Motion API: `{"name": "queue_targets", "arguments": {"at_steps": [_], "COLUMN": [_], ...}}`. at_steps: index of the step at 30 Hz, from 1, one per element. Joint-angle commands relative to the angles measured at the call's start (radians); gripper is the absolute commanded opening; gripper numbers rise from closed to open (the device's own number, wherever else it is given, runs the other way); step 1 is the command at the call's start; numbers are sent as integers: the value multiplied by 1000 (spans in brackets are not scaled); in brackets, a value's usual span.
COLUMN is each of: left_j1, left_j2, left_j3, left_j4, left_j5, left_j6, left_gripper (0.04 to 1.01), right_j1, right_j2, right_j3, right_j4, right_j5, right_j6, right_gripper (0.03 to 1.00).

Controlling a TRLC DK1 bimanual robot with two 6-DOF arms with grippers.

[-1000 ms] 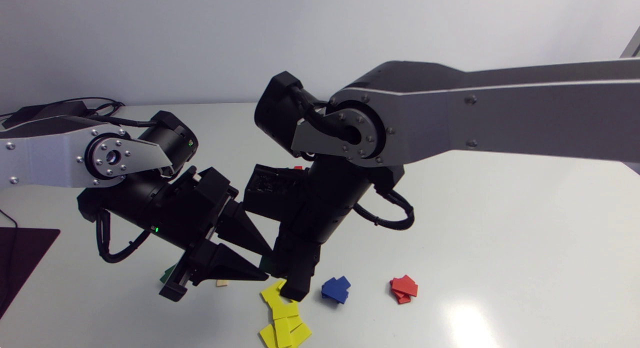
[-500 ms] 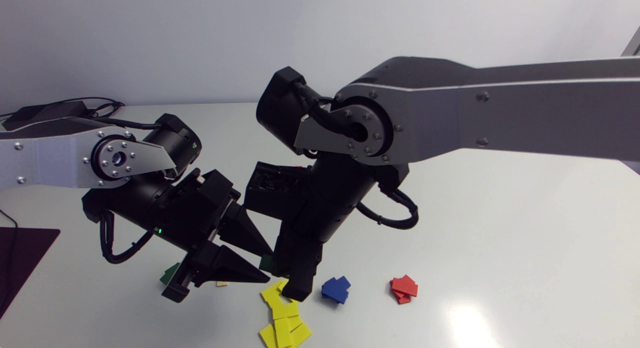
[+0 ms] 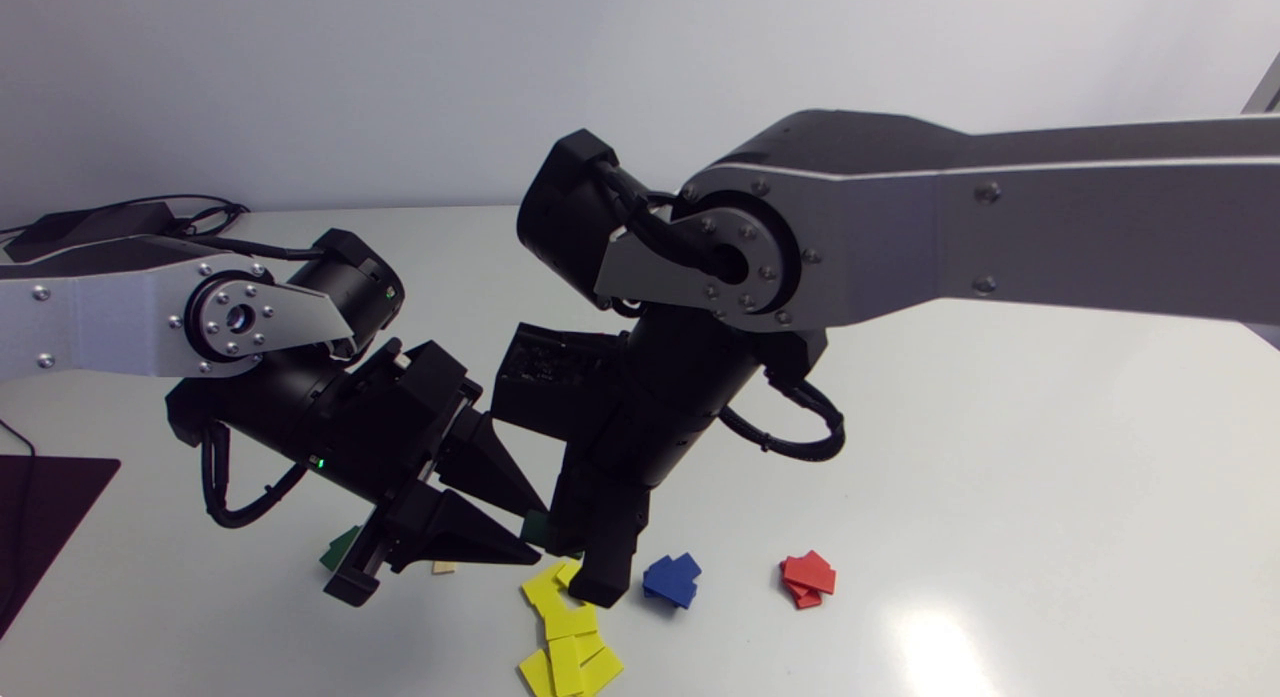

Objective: Take domino bricks one by one from the mixed stack on the table and place each onto the existing stack of the same color.

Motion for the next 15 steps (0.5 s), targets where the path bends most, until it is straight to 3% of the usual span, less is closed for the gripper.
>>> {"name": "queue_targets", "arguments": {"at_steps": [1, 15], "left_j1": [-4, 1], "left_j2": [-2, 20], "left_j3": [23, 45], "left_j4": [-18, -16], "left_j5": [19, 19], "left_j6": [30, 31], "left_gripper": [415, 392], "right_j1": [12, 18], "right_j2": [-10, -7], "right_j3": [-23, -20], "right_j4": [3, 3], "right_j5": [-6, -9], "right_j6": [8, 12], "right_gripper": [102, 102]}}
